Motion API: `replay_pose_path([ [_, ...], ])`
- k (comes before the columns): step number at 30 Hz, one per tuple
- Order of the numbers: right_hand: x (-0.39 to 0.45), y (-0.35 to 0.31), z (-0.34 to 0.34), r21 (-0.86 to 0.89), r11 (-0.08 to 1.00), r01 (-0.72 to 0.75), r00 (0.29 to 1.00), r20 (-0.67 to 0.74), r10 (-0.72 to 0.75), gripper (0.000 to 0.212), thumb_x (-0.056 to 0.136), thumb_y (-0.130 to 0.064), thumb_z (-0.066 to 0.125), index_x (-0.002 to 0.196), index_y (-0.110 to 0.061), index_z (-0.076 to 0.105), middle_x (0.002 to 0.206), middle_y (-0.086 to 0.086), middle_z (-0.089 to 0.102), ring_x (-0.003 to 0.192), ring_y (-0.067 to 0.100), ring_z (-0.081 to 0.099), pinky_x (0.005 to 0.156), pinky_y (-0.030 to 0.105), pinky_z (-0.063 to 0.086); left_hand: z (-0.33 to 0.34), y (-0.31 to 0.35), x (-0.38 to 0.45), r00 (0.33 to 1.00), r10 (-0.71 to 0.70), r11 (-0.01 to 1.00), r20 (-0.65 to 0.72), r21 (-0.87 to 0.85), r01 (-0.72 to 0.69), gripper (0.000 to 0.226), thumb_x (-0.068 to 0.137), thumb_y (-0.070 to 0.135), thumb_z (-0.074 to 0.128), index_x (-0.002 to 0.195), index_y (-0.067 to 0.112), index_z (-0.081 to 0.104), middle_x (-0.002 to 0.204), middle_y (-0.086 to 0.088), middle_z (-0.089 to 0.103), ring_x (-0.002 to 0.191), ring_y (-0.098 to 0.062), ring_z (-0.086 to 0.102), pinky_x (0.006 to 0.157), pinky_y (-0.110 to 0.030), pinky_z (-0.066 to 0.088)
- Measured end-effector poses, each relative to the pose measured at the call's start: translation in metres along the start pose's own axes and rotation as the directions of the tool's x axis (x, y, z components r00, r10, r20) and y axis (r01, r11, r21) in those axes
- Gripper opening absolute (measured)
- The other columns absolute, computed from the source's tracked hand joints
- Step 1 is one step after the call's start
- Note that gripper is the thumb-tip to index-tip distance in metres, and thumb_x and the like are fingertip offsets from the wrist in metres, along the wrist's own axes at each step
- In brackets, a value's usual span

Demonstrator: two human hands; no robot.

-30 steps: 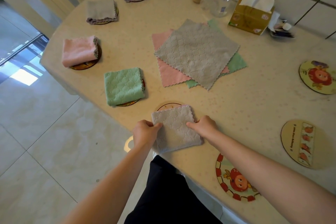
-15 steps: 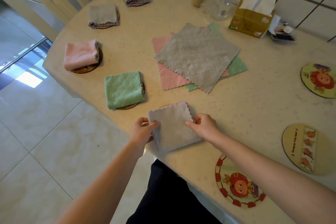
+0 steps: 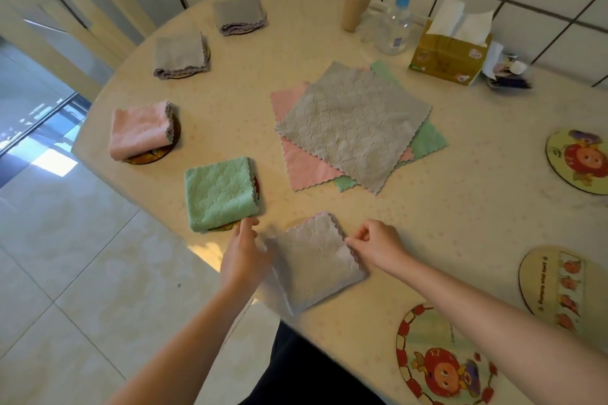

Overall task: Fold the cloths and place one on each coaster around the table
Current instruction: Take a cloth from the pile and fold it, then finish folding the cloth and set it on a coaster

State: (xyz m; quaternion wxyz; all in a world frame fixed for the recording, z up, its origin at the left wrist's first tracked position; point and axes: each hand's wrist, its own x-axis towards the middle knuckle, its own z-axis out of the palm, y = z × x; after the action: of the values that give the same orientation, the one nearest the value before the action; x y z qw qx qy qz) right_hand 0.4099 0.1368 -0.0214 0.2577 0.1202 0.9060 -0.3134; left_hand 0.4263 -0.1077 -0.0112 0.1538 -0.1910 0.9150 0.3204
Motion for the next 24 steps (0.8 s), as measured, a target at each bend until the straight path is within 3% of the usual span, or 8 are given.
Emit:
replay_pose_path([
  [3,0.021,0.002,-0.027,-0.106,0.993,0.045,0.992,-0.117,-0.057,0.012,0.086,-0.027,0.061,0.085,-0.016,0.057,0.084,-0.001,0.064,0.079,0.018,0.061,0.073,0.038,0.054,-0.01,0.02,0.031,0.967,0.253,0.956,0.015,0.15,-0.253,0.048,0.08,0.019,0.066,0.124,0.021,0.047,0.117,0.0,0.051,0.106,-0.022,0.053,0.073,-0.037,0.049],
  [7,0.05,-0.006,-0.049,-0.26,0.951,0.165,0.952,-0.21,-0.223,0.014,0.089,-0.025,0.056,0.097,-0.014,0.054,0.104,0.003,0.057,0.095,0.023,0.054,0.076,0.038,0.049,-0.007,0.06,0.075,0.878,0.465,0.836,0.113,0.271,-0.477,0.043,0.081,0.008,0.057,0.123,0.017,0.053,0.125,-0.003,0.051,0.116,-0.027,0.046,0.087,-0.04,0.047],
  [12,0.095,-0.026,-0.055,-0.518,0.829,0.209,0.91,-0.208,-0.359,0.03,0.084,-0.035,0.064,0.101,-0.012,0.055,0.103,0.006,0.053,0.096,0.027,0.052,0.068,0.036,0.045,0.018,0.107,0.145,0.661,0.687,0.577,0.3,0.327,-0.748,0.044,0.076,0.01,0.06,0.121,0.01,0.059,0.127,-0.008,0.056,0.12,-0.032,0.048,0.092,-0.044,0.047],
  [16,0.112,-0.033,-0.048,-0.634,0.749,0.191,0.923,-0.144,-0.357,0.042,0.06,-0.044,0.081,0.081,-0.015,0.059,0.085,0.005,0.056,0.077,0.026,0.057,0.048,0.033,0.043,0.029,0.129,0.171,0.524,0.742,0.396,0.418,0.359,-0.845,0.051,0.078,0.029,0.042,0.123,0.013,0.06,0.129,-0.006,0.058,0.124,-0.028,0.05,0.095,-0.045,0.048],
  [19,0.117,-0.03,-0.048,-0.589,0.775,0.23,0.909,-0.155,-0.387,0.025,0.069,-0.026,0.076,0.081,-0.015,0.058,0.086,0.005,0.055,0.081,0.029,0.056,0.052,0.036,0.046,0.033,0.128,0.183,0.445,0.754,0.312,0.484,0.332,-0.89,0.053,0.076,0.038,0.06,0.125,0.017,0.059,0.13,-0.002,0.058,0.123,-0.027,0.051,0.096,-0.042,0.049],
  [21,0.117,-0.029,-0.053,-0.558,0.795,0.241,0.899,-0.181,-0.399,0.018,0.069,-0.017,0.073,0.077,-0.015,0.057,0.082,0.005,0.057,0.078,0.029,0.058,0.054,0.037,0.046,0.034,0.127,0.19,0.431,0.756,0.298,0.492,0.328,-0.897,0.059,0.071,0.037,0.072,0.126,0.021,0.059,0.13,0.0,0.057,0.122,-0.027,0.051,0.095,-0.041,0.049],
  [24,0.12,-0.035,-0.065,-0.488,0.846,0.216,0.88,-0.278,-0.385,0.014,0.074,-0.015,0.068,0.078,-0.014,0.054,0.073,0.004,0.062,0.068,0.028,0.061,0.053,0.034,0.043,0.032,0.132,0.197,0.407,0.786,0.279,0.465,0.321,-0.905,0.052,0.074,0.042,0.07,0.121,0.023,0.061,0.124,0.003,0.06,0.117,-0.025,0.053,0.092,-0.038,0.049],
])
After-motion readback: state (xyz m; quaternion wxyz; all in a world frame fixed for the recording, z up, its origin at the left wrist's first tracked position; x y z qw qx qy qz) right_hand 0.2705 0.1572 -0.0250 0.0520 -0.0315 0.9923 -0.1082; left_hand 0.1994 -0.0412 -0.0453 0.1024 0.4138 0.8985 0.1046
